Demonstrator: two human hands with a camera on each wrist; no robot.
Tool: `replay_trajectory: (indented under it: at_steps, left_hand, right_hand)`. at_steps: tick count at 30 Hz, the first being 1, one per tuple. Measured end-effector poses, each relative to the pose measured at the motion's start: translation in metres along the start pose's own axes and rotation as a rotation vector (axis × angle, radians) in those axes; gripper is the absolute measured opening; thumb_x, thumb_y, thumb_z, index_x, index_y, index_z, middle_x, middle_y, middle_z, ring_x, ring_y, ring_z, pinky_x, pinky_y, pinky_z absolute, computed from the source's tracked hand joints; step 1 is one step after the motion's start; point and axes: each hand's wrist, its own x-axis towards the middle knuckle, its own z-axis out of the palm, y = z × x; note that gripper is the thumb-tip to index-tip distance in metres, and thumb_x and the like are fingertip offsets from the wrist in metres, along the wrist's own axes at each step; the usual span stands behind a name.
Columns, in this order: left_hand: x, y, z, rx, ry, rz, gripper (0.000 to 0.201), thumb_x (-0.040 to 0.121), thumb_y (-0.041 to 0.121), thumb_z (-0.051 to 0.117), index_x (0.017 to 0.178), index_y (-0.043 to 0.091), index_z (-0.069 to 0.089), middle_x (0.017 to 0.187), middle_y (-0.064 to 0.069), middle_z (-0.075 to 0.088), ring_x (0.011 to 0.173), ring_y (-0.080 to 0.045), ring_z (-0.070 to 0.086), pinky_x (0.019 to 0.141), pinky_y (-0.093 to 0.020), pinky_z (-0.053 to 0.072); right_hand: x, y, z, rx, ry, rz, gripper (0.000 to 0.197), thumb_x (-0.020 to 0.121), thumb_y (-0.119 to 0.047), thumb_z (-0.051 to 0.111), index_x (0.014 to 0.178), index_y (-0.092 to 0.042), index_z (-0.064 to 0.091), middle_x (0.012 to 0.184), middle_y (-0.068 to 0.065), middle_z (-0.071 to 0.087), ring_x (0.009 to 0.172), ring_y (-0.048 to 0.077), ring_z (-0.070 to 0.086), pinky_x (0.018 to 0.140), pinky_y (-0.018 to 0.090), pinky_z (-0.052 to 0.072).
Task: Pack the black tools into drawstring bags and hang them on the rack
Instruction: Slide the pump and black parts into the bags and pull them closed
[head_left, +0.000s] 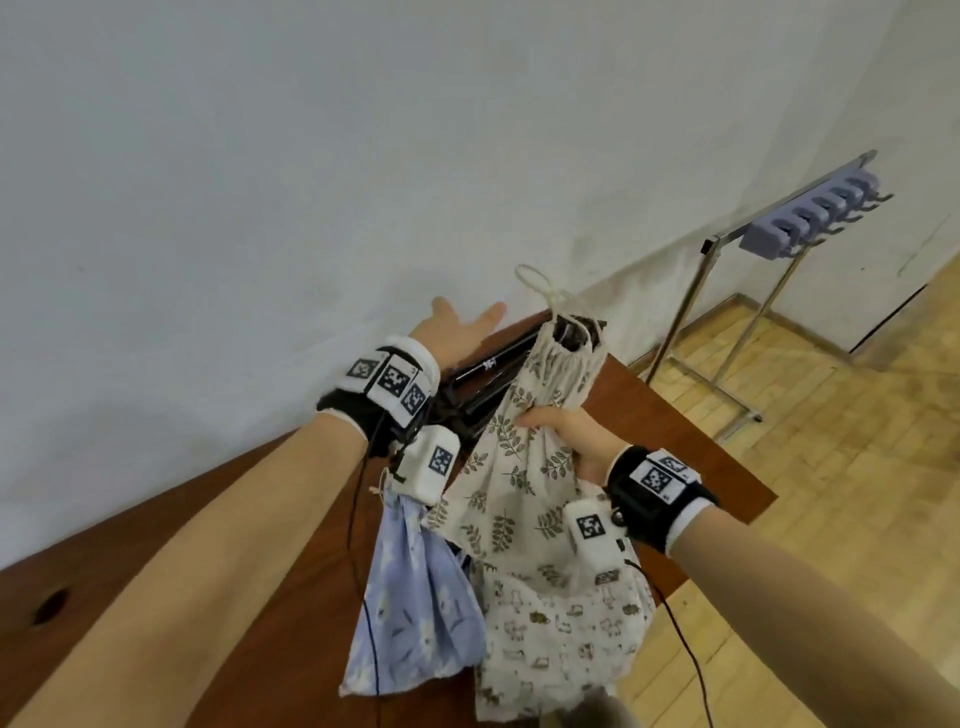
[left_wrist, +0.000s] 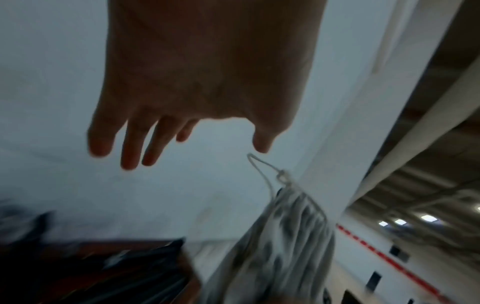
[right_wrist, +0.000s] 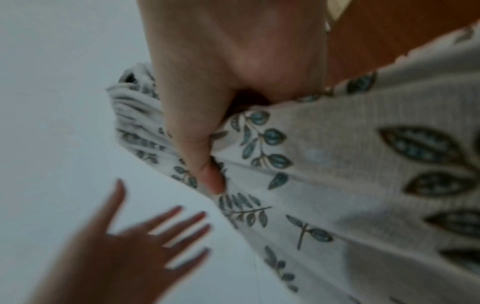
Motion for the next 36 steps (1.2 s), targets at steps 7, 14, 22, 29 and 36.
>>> replay_trajectory:
  at_steps: [7, 14, 22, 29, 36]
  left_hand:
    - [0.008, -0.142, 0.089, -0.331, -0.47, -0.414, 0.127, 0.046, 0.081, 0.072, 0.146, 0.014, 0.031, 0.144, -0.014, 0.042, 0.127, -0.037, 0.045, 0.091, -0.053, 0.046]
    - [0.018, -0.215, 0.071, -0.313, -0.203, -0.541, 0.095, 0.069, 0.051, 0.077, 0.142, 0.005, 0.036, 0.139, -0.013, 0.046, 0.121, -0.031, 0.05, 0.09, -0.036, 0.045]
    - [0.042, -0.27, 0.075, -0.147, -0.155, -0.623, 0.078, 0.076, 0.037, 0.074, 0.135, -0.003, 0.043, 0.129, -0.018, 0.053, 0.111, -0.034, 0.056, 0.093, -0.04, 0.05]
    - [0.054, -0.275, 0.113, -0.31, -0.076, -0.767, 0.097, 0.068, 0.032, 0.083, 0.14, -0.006, 0.03, 0.136, -0.023, 0.047, 0.117, -0.038, 0.053, 0.091, -0.039, 0.049]
    - [0.062, -0.269, 0.117, -0.169, -0.001, -0.674, 0.081, 0.065, 0.015, 0.081, 0.132, 0.0, 0.038, 0.124, -0.021, 0.056, 0.111, -0.035, 0.057, 0.092, -0.039, 0.05]
  right_hand:
    - [0.041, 0.046, 0.093, -0.014, -0.287, 0.209, 0.045, 0.101, -0.016, 0.048, 0.143, -0.001, 0.04, 0.141, 0.027, 0.046, 0.13, 0.039, 0.047, 0.107, 0.045, 0.042]
    - [0.066, 0.063, 0.097, -0.132, -0.254, 0.314, 0.066, 0.093, -0.017, 0.063, 0.149, -0.005, 0.029, 0.152, 0.008, 0.034, 0.137, 0.024, 0.039, 0.111, 0.035, 0.037]
    - [0.095, 0.092, -0.024, -0.584, 0.181, 0.313, 0.053, 0.091, -0.014, 0.061, 0.141, -0.008, 0.044, 0.125, 0.012, 0.053, 0.111, 0.026, 0.053, 0.08, 0.029, 0.049]
    - [0.102, 0.126, -0.03, -1.146, 0.121, 0.216, 0.038, 0.094, -0.022, 0.046, 0.131, -0.019, 0.05, 0.129, 0.011, 0.059, 0.114, 0.026, 0.057, 0.095, 0.035, 0.048]
    - [0.103, 0.142, -0.029, -1.444, 0.285, 0.198, 0.038, 0.096, -0.041, 0.045, 0.13, -0.024, 0.047, 0.134, 0.004, 0.049, 0.13, 0.027, 0.037, 0.106, 0.054, 0.03]
